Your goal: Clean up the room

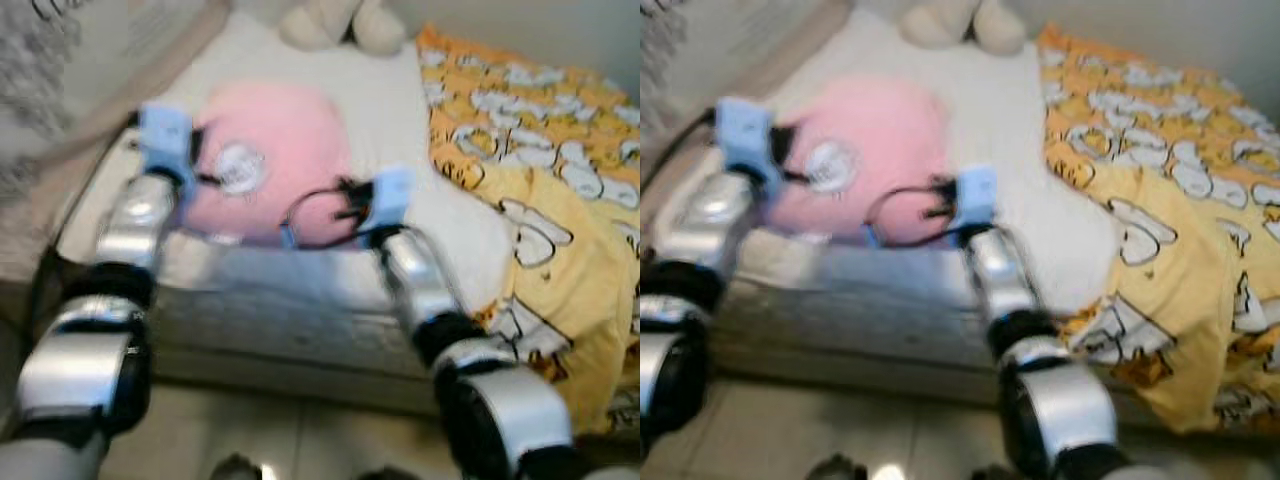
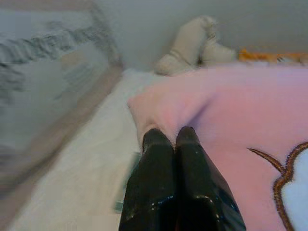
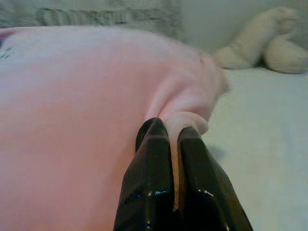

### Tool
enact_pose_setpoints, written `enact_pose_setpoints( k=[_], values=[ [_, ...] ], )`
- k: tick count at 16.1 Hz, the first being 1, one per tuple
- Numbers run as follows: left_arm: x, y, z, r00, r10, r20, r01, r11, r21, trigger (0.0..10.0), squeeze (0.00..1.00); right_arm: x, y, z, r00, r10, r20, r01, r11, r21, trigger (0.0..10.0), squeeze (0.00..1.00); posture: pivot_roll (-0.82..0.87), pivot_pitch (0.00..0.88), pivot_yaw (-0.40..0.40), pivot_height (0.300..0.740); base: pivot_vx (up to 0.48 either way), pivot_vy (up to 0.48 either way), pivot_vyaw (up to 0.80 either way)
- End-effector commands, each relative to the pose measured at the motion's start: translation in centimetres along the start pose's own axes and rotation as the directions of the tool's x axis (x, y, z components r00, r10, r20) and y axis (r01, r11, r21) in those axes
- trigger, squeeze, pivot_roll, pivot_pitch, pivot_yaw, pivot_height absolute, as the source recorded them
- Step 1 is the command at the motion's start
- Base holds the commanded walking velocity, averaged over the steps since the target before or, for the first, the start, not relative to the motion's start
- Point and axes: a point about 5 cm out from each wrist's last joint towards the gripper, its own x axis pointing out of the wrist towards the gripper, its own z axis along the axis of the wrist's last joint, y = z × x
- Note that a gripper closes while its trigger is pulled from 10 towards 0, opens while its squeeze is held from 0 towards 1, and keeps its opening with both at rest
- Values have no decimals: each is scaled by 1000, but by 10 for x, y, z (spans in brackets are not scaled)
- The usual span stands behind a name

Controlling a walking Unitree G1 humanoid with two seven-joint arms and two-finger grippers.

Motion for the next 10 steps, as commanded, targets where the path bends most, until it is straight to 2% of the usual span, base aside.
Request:
enact_pose_setpoints(
  k=[1,5,10],
  values=[
    [6,-7,15,999,-15,52,15,1000,10,0,0,-1,-17,12,998,-41,41,42,999,-30,0,0,62,0,-64,740,401,262,0],
    [6,-9,14,999,-21,43,20,999,25,0,0,0,-17,13,998,-38,44,39,999,-32,0,0,59,0,-59,740,401,262,0],
    [7,-10,13,999,-20,38,19,1000,22,0,0,0,-16,12,999,-31,45,33,999,-36,0,0,49,0,-56,740,441,0,0]
  ],
)
